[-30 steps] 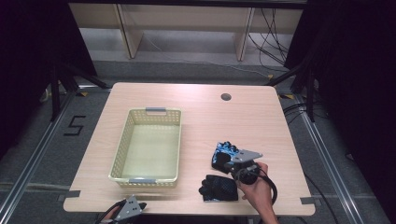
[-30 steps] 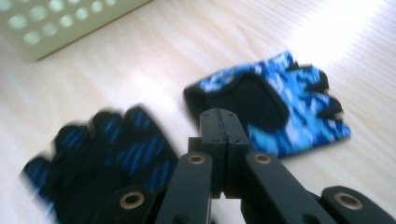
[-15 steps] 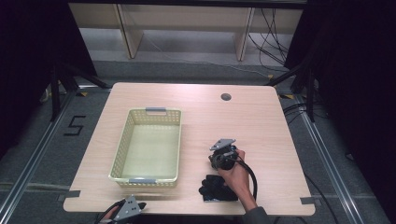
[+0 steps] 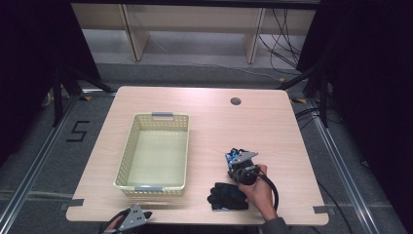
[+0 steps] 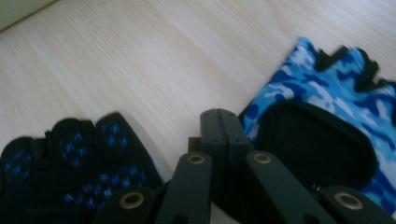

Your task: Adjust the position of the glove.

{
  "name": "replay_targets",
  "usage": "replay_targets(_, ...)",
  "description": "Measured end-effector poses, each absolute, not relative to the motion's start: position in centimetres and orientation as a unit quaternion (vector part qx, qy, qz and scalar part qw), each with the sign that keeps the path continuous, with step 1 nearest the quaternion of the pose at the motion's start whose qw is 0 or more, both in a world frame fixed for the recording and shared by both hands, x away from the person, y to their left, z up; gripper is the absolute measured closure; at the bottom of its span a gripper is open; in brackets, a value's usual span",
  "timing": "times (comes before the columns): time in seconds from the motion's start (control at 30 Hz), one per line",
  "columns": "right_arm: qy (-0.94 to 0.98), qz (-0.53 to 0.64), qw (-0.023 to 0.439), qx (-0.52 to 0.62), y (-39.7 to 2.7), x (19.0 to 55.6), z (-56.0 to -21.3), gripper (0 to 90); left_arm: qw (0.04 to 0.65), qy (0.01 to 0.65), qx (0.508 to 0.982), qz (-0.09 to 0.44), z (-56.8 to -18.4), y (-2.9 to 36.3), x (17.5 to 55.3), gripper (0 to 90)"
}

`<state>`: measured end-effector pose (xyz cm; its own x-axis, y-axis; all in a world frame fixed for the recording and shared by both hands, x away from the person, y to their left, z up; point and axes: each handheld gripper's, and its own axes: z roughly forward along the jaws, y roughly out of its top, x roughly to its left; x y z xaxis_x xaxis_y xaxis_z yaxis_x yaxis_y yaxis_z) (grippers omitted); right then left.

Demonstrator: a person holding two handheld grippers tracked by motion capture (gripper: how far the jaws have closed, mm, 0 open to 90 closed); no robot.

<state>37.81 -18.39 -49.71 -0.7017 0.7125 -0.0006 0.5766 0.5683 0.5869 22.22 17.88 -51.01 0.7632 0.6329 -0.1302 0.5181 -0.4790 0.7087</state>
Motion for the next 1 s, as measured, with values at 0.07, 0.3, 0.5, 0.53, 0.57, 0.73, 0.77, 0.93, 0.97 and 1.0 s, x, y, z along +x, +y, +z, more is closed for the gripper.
replay_targets(0.07, 0.871, 0.292, 0.115, 0.378, -19.1, 37.7, -49.7, 90.0, 0.385, 0.338, 0.856, 0.073, -51.0, 17.9, 22.2, 16.5)
replay_targets(0.3, 0.85, 0.307, 0.113, 0.413, -21.9, 37.4, -49.8, 90.0, 0.384, 0.337, 0.856, 0.074, -51.1, 17.8, 22.2, 16.5)
replay_targets(0.5, 0.835, 0.307, 0.118, 0.441, -23.9, 37.6, -49.4, 90.0, 0.382, 0.326, 0.861, 0.079, -51.0, 17.9, 22.3, 16.5)
replay_targets(0.53, 0.833, 0.306, 0.129, 0.443, -24.6, 37.8, -49.5, 90.0, 0.384, 0.333, 0.858, 0.076, -51.0, 17.8, 22.2, 16.5)
replay_targets(0.57, 0.833, 0.306, 0.129, 0.443, -24.6, 37.8, -49.5, 90.0, 0.384, 0.333, 0.858, 0.076, -51.0, 17.8, 22.2, 16.5)
replay_targets(0.73, 0.832, 0.3, 0.137, 0.446, -25.7, 38.1, -49.3, 90.0, 0.385, 0.329, 0.859, 0.078, -51.0, 17.8, 22.3, 16.5)
replay_targets(0.77, 0.832, 0.3, 0.137, 0.446, -25.7, 38.1, -49.3, 90.0, 0.385, 0.329, 0.859, 0.078, -51.0, 17.8, 22.3, 16.5)
replay_targets(0.93, 0.836, 0.308, 0.145, 0.431, -25.6, 38.2, -48.8, 90.0, 0.386, 0.33, 0.858, 0.08, -51.0, 17.8, 22.3, 16.5)
replay_targets(0.97, 0.836, 0.312, 0.15, 0.426, -25.6, 38.2, -48.5, 89.4, 0.386, 0.33, 0.858, 0.08, -51.0, 17.8, 22.3, 16.5)
replay_targets(1.0, 0.834, 0.305, 0.162, 0.429, -25.4, 38.2, -47.8, 87.6, 0.386, 0.331, 0.858, 0.08, -51.1, 17.8, 22.3, 16.5)
